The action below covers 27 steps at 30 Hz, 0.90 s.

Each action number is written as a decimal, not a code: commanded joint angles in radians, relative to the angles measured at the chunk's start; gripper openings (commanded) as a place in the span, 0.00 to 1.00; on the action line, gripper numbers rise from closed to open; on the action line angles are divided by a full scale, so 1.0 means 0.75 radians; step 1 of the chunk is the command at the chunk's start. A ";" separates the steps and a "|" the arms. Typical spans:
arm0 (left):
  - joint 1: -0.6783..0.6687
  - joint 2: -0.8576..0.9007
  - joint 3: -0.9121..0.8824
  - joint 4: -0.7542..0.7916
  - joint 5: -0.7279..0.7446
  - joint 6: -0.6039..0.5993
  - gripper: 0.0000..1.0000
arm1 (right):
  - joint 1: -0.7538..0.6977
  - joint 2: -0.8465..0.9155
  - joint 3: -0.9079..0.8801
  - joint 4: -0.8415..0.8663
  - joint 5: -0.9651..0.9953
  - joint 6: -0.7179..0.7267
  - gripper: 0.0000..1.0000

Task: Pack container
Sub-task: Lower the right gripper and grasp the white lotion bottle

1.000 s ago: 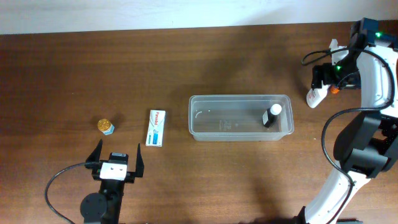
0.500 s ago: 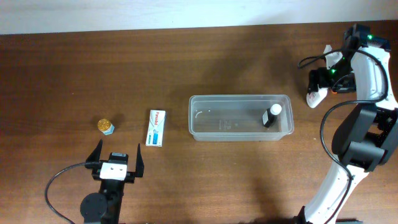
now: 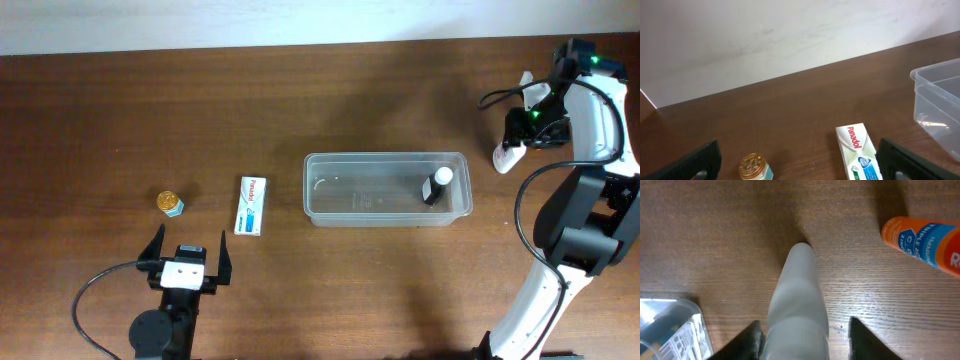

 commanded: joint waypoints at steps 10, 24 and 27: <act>0.006 -0.012 -0.008 -0.002 -0.010 0.020 0.99 | 0.004 0.016 -0.010 0.013 -0.065 -0.004 0.34; 0.006 -0.012 -0.008 -0.002 -0.010 0.020 0.99 | 0.004 0.013 -0.009 0.023 -0.089 0.032 0.19; 0.006 -0.012 -0.008 -0.002 -0.010 0.020 0.99 | 0.004 -0.001 0.005 -0.001 -0.089 0.038 0.19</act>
